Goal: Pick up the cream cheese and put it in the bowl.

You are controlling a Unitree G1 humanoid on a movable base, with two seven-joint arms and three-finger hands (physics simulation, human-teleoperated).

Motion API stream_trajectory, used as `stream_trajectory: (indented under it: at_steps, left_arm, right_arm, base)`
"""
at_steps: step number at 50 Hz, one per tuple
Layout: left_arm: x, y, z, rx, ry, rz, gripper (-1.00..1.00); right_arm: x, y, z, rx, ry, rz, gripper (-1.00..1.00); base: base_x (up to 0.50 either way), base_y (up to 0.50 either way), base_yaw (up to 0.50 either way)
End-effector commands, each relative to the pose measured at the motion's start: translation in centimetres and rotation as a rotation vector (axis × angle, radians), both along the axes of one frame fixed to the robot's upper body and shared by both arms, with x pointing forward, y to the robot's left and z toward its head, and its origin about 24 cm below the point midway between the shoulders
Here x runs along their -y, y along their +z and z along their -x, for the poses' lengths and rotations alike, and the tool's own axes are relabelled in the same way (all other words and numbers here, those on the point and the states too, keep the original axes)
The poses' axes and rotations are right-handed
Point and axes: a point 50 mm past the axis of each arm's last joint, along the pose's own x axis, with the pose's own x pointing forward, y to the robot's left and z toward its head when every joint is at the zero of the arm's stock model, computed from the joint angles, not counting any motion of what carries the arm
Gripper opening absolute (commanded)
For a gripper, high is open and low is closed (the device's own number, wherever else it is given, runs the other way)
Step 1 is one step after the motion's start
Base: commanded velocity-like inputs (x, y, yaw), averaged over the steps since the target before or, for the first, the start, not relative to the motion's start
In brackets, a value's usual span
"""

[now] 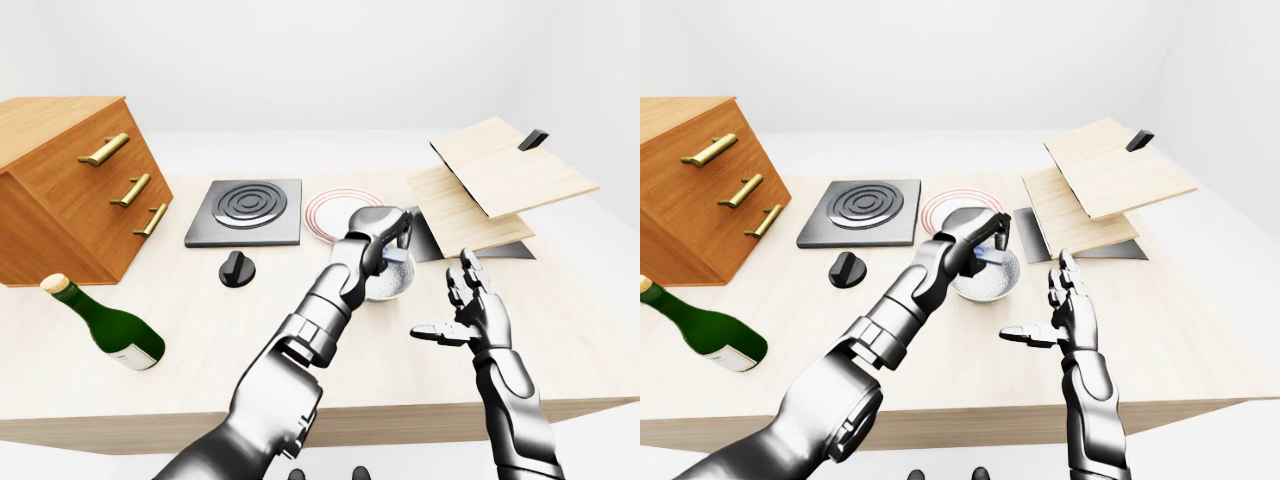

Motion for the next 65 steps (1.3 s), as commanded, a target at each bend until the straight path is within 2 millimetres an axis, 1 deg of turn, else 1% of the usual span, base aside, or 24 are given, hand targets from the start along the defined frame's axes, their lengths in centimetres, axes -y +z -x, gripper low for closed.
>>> stream_trajectory:
  at_steps: [1, 5, 13, 21, 35, 45, 46, 47, 48, 65]
  left_arm:
    - [0.2, -0.3, 0.3, 0.017, 0.000, -0.010, -1.00]
    - [0.1, -0.1, 0.1, 0.024, 0.005, -0.010, -1.00]
    - [0.0, -0.4, 0.1, 0.023, 0.010, -0.013, -1.00]
    - [0.3, 0.0, 0.3, 0.035, 0.000, -0.009, -1.00]
    - [0.8, -0.2, 0.4, 0.028, -0.005, -0.004, -1.00]
    - [0.5, -0.5, 0.3, 0.023, 0.006, -0.008, -1.00]
    - [0.5, -0.6, 0.3, 0.022, 0.006, -0.006, -0.74]
    - [0.5, -0.4, 0.3, 0.043, 0.012, -0.004, 0.30]
    - [0.5, -0.3, 0.2, 0.033, 0.011, 0.003, 1.00]
    - [0.8, 2.0, 0.7, 0.121, -0.023, -0.017, 1.00]
  right_arm:
    - [0.0, -0.1, -0.1, -0.004, 0.001, 0.000, 1.00]
    - [-0.1, -0.2, 0.0, -0.005, 0.003, 0.002, 1.00]
    - [-0.1, -0.2, 0.0, -0.004, 0.003, 0.001, 1.00]
    - [-0.2, -0.4, -0.1, -0.010, 0.007, 0.003, 1.00]
    - [-0.3, -0.8, -0.3, -0.017, 0.013, 0.003, 1.00]
    - [-0.3, -0.8, -0.3, -0.017, 0.013, 0.003, 1.00]
    - [-0.3, -0.8, -0.3, -0.017, 0.011, 0.004, 1.00]
    - [-0.3, -0.8, -0.3, -0.016, 0.013, 0.001, 1.00]
    - [-0.3, -0.7, -0.3, -0.016, 0.012, 0.002, 1.00]
    - [-0.4, -1.2, -0.5, -0.022, 0.014, 0.005, 1.00]
  base:
    - [0.00, 0.00, 0.00]
    - [0.00, 0.00, 0.00]
    - [0.00, 0.00, 0.00]
    - [0.00, 0.00, 0.00]
    - [0.00, 0.00, 0.00]
    - [0.00, 0.00, 0.00]
    - [0.00, 0.00, 0.00]
    - [0.00, 0.00, 0.00]
    - [0.00, 0.00, 0.00]
    - [0.00, 0.00, 0.00]
